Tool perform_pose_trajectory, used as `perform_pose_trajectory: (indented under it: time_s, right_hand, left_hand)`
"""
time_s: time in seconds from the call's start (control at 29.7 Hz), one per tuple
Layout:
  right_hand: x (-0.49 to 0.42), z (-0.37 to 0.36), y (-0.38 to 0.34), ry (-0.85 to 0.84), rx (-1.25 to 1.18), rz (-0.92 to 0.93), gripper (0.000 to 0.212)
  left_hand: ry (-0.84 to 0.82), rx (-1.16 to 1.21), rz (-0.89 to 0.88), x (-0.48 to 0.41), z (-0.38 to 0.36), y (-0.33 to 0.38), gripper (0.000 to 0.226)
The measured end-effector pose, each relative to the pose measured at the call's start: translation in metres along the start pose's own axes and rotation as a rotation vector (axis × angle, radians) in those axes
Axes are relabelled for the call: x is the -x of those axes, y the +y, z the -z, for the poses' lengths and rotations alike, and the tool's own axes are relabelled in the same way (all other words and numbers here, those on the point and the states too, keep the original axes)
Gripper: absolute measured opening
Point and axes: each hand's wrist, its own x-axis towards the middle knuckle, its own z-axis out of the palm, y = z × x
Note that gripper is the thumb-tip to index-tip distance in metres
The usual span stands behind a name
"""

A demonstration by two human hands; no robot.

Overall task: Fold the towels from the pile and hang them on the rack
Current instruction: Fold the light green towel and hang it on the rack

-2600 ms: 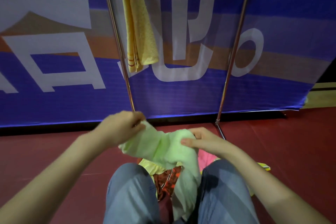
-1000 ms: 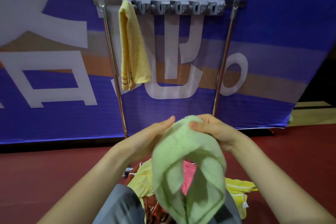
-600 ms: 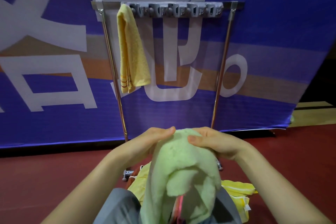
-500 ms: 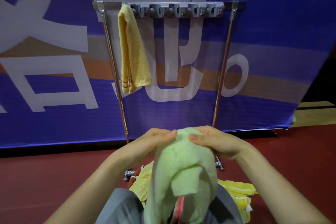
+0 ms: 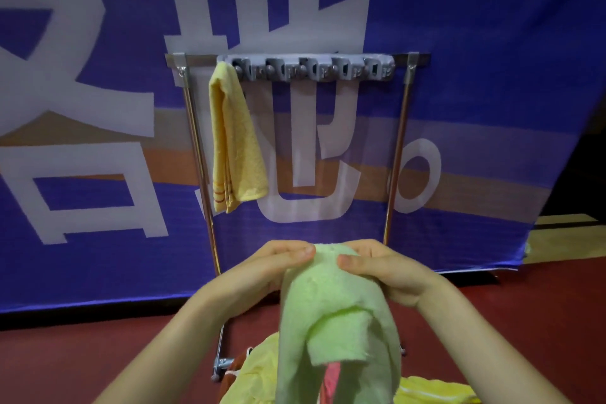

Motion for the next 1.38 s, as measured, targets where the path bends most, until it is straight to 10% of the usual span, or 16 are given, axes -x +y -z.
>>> perform_pose_trajectory:
  time_s: [1.01, 1.38]
  right_hand:
    - [-0.300, 0.109, -0.216, 0.264, 0.005, 0.193, 0.023]
    - [-0.382, 0.126, -0.213, 0.511, 0.108, -0.005, 0.055]
  left_hand:
    - [0.726, -0.170, -0.183, -0.218, 0.241, 0.148, 0.052]
    - [1.003, -0.095, -0.058, -0.324, 0.320, 0.096, 0.102]
